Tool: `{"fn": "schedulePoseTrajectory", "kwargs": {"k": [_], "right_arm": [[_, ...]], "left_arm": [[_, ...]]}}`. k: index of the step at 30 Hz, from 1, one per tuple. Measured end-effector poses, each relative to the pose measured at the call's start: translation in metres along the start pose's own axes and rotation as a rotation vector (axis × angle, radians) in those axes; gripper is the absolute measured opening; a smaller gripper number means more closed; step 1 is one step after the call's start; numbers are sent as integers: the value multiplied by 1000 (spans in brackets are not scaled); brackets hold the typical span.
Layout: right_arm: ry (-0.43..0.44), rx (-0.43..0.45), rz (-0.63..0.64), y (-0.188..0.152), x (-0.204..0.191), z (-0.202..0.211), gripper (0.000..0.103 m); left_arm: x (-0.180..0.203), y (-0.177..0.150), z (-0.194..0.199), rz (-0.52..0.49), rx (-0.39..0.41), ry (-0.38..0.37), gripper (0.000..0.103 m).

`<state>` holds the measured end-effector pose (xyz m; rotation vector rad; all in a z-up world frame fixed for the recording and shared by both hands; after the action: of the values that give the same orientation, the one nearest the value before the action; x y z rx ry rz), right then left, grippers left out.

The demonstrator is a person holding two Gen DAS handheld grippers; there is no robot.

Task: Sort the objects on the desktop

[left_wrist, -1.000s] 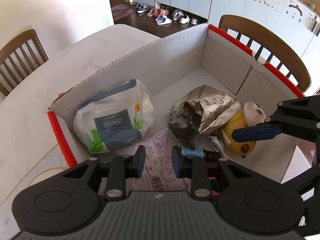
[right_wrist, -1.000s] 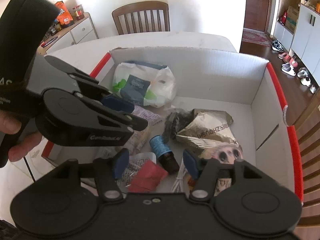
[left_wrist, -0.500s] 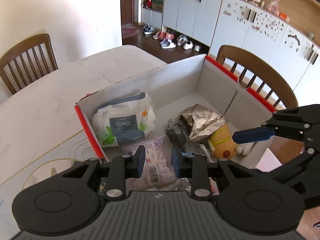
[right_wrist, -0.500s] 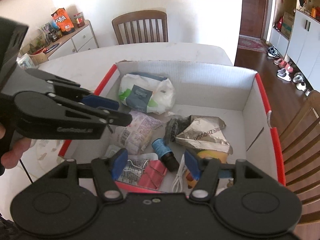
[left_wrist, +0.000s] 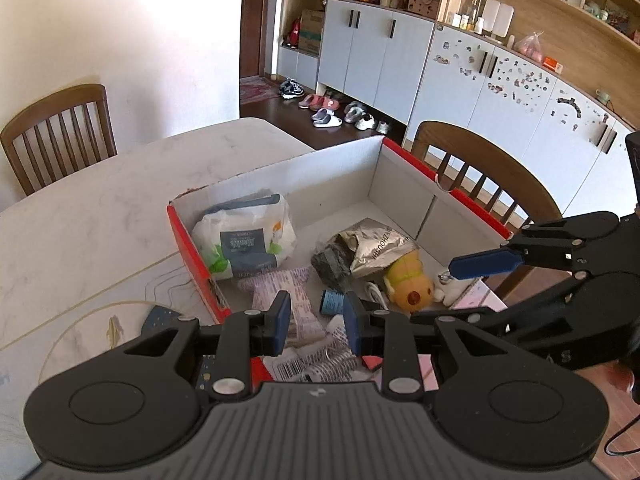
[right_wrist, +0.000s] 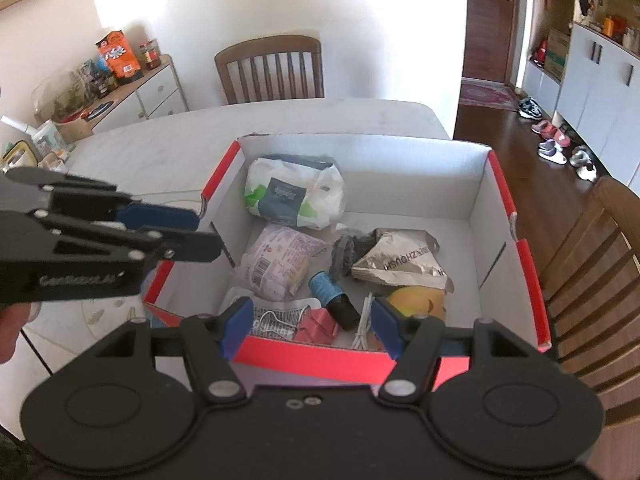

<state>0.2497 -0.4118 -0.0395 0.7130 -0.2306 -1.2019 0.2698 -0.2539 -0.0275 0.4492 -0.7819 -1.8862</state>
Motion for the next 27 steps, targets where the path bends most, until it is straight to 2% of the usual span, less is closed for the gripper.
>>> {"fn": "schedulePoseTrajectory", "kwargs": {"k": [2, 4, 8, 10, 11, 12, 13, 17, 20, 23, 26, 27], "right_arm": [[1, 11, -7, -1, -2, 2, 66], [2, 28, -11, -2, -4, 5, 73], [-10, 53, -29, -4, -8, 9, 74], [-19, 61, -48, -4, -9, 11, 76], [-22, 67, -57, -5, -9, 12, 77], [-27, 72, -63, -6, -10, 13, 78], [-31, 77, -69, -6, -11, 14, 79], [-53, 91, -84, -9, -17, 18, 82], [-63, 104, -97, -11, -22, 21, 85], [-62, 124, -109, -13, -28, 24, 91], [-60, 142, -116, -15, -36, 28, 95], [-63, 144, -118, -16, -37, 29, 95]], "left_arm": [[-1, -3, 3, -1, 1, -1, 27], [-2, -6, 7, -2, 4, 3, 27], [-5, -12, 13, -11, 10, 4, 27], [-8, -14, 17, -17, 12, 7, 30], [-10, -15, 19, -19, 14, 10, 40], [-12, -16, 21, -21, 18, 10, 58], [-13, -18, 23, -21, 24, 6, 66], [-19, -23, 30, -30, 32, 11, 70], [-23, -27, 34, -31, 32, 12, 84], [-28, -31, 38, -30, 30, 17, 87], [-32, -36, 42, -30, 29, 16, 103], [-33, -37, 44, -32, 33, 19, 103]]}}
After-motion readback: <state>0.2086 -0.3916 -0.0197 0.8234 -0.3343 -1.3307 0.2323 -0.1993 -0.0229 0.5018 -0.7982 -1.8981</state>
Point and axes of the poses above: each gripper's, at about its wrist camera, not at the fingertips, and z roughly against the way its jaws point, x to its right, y to its top, the point moved 5 cm from there along -z, roughly the way its jaws point, and after that the axes turned 6 degrees about -z, right-handed, at the moved point
